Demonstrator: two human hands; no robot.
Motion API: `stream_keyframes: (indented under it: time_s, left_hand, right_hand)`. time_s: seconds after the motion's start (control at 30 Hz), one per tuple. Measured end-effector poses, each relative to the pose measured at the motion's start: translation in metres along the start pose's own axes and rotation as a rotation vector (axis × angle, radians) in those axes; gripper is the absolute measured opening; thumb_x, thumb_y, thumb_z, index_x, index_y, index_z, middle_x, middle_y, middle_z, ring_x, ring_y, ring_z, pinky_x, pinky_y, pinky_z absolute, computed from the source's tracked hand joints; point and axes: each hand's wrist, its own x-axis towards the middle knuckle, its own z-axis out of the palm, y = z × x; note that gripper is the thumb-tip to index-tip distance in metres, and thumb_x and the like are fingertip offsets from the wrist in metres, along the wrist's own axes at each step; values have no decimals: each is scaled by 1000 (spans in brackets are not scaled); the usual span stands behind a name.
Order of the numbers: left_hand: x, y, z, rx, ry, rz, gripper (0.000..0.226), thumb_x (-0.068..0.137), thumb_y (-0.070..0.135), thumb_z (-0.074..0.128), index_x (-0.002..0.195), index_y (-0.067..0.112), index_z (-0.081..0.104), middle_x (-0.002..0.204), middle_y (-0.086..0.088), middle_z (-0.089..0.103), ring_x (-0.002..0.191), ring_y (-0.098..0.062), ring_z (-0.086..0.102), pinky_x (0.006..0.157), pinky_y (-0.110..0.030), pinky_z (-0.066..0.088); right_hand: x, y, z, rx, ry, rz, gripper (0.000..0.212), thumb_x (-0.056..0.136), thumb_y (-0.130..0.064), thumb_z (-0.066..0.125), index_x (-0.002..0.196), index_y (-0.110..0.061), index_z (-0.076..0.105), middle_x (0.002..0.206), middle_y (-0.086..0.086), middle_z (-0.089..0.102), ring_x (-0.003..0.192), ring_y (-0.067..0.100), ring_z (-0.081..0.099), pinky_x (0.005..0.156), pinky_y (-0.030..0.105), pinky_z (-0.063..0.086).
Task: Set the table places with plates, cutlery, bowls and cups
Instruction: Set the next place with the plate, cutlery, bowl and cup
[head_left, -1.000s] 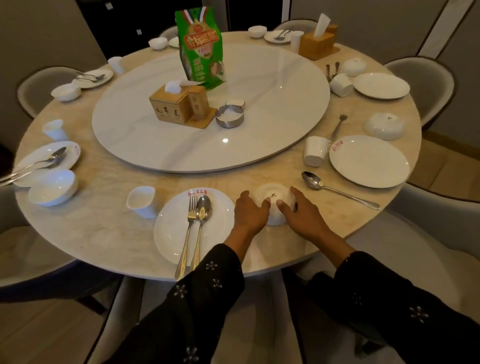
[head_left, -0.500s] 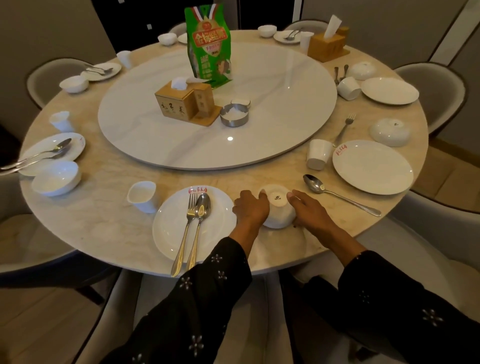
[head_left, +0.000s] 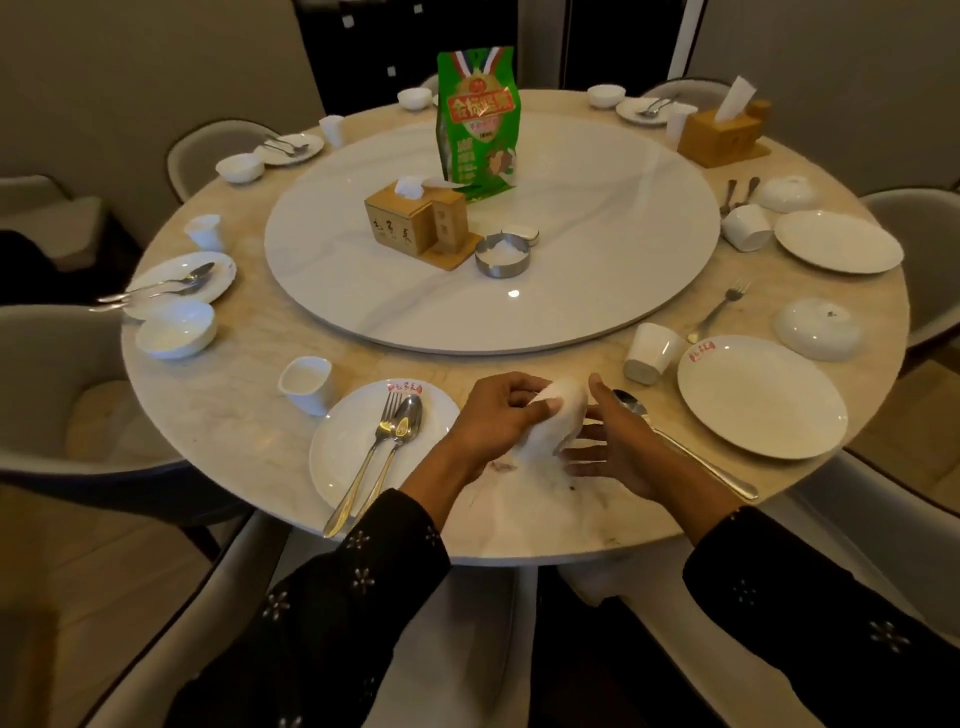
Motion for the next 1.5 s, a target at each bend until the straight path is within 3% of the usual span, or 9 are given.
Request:
stream_keyframes:
  time_s: [0.1, 0.3, 0.43, 0.53, 0.7, 0.8, 0.93, 1.33, 1.5]
  left_hand:
    - [-11, 17, -9, 307, -96, 200, 25, 85, 23, 71, 108, 15, 70, 102, 3, 70, 89, -6, 63, 73, -13, 50]
    - [-33, 5, -9, 440, -128, 282, 22, 87, 23, 68, 108, 14, 70, 106, 0, 70, 93, -8, 62, 83, -18, 50]
    - [-43, -21, -8, 390, 189, 279, 35, 87, 36, 67, 119, 22, 61, 123, 5, 59, 107, -2, 50, 85, -9, 41]
    - [-37, -25, -11, 304, 394, 105, 45, 91, 40, 61, 128, 18, 51, 126, 2, 53, 106, -7, 48, 79, -14, 38]
    - [-23, -25, -20, 89, 339, -147, 48, 92, 47, 56, 127, 14, 54, 115, -1, 60, 99, -18, 63, 85, -31, 55]
    - [-21, -27, -17, -1, 310, -158, 32, 95, 26, 59, 122, 9, 59, 97, -1, 65, 81, -16, 68, 67, -24, 58]
    - [-26, -41, -12, 47, 314, -183, 30, 93, 13, 61, 121, 5, 62, 94, -5, 68, 78, -16, 67, 76, -34, 61]
    - [-40, -62, -40, 166, 274, -167, 25, 93, 23, 60, 117, 13, 61, 110, -7, 67, 83, -18, 69, 79, -28, 58]
    - [-55, -63, -107, 229, 515, 27, 12, 94, 28, 58, 97, 19, 65, 93, 2, 69, 83, -9, 63, 78, -19, 49]
  right_hand:
    - [-7, -12, -1, 148, -134, 62, 72, 88, -69, 40, 123, -7, 48, 117, 23, 60, 102, 39, 64, 73, 43, 58]
    - [-10, 2, 16, 220, -65, -33, 31, 99, -25, 46, 122, -5, 43, 114, 21, 57, 96, 36, 64, 74, 45, 57]
    - [-8, 16, 20, 253, 13, -106, 32, 101, -17, 41, 132, -8, 41, 127, 18, 50, 113, 38, 56, 85, 52, 55]
    - [-12, 13, 20, 213, 53, -178, 35, 102, -17, 39, 137, -11, 40, 125, 13, 45, 112, 35, 51, 82, 49, 55]
    - [-16, 4, 18, 151, 56, -239, 36, 102, -17, 40, 138, -15, 40, 125, 10, 44, 113, 33, 50, 81, 48, 55]
    - [-15, 10, 18, 16, 57, -277, 36, 102, -18, 40, 138, -18, 41, 123, 8, 46, 108, 30, 52, 74, 43, 57]
    - [-6, 27, 10, -268, 123, -313, 34, 102, -18, 39, 134, -15, 49, 118, 9, 54, 93, 24, 58, 62, 35, 58]
    - [8, 60, 24, -330, 400, -225, 37, 97, -14, 49, 133, -18, 55, 102, 7, 60, 83, 26, 63, 68, 39, 59]
    - [6, 68, 39, -264, 475, -203, 36, 95, -16, 51, 131, -17, 57, 103, 10, 64, 82, 32, 66, 74, 47, 59]
